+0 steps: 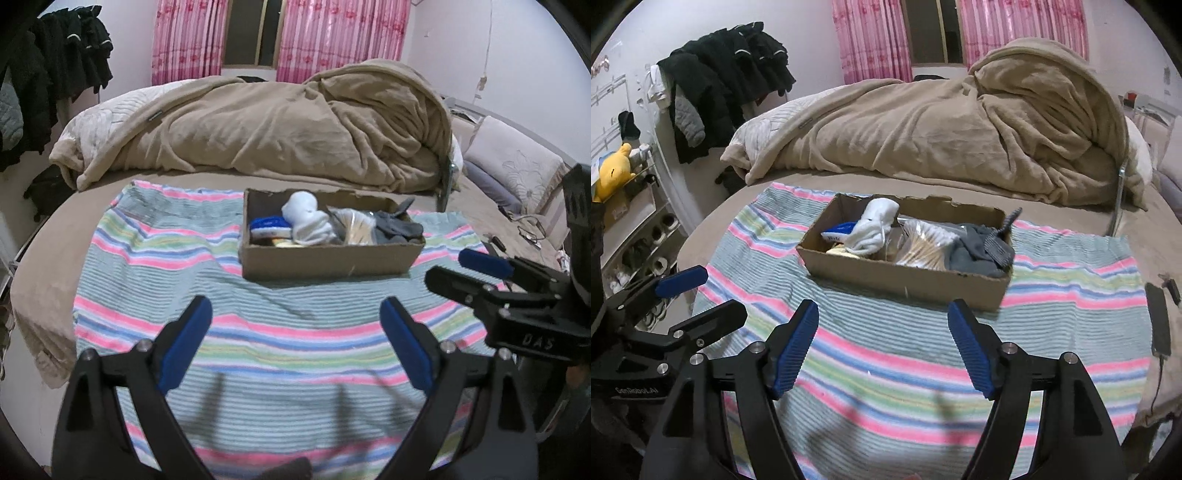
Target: Organize objects
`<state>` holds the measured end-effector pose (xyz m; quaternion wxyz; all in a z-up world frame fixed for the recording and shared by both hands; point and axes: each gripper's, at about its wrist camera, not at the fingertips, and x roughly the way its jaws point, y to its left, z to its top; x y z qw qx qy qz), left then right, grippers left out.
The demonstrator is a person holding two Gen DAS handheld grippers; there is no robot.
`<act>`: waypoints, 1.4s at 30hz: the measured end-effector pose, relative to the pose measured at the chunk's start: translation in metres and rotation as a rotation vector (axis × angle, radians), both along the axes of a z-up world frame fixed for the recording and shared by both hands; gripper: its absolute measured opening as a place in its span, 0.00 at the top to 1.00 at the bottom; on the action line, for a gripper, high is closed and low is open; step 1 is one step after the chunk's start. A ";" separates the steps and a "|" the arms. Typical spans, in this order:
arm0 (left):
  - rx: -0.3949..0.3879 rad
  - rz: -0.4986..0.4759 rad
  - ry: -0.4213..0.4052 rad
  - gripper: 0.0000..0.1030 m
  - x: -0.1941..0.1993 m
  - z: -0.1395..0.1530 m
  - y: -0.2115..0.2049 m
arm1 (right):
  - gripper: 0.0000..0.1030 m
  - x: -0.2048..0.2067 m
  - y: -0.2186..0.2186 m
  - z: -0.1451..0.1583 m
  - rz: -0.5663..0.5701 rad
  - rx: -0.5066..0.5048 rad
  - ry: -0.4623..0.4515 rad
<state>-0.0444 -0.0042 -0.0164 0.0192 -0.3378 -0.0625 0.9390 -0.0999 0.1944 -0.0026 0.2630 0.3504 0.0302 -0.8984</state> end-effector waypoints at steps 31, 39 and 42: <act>-0.010 0.000 -0.032 0.09 0.010 -0.020 0.016 | 0.27 0.016 0.032 -0.017 -0.054 -0.019 -0.046; -0.009 0.001 -0.033 0.09 0.010 -0.021 0.016 | 0.27 0.016 0.032 -0.017 -0.056 -0.019 -0.048; -0.006 -0.003 -0.031 0.08 0.009 -0.021 0.014 | 0.27 0.016 0.032 -0.018 -0.055 -0.022 -0.049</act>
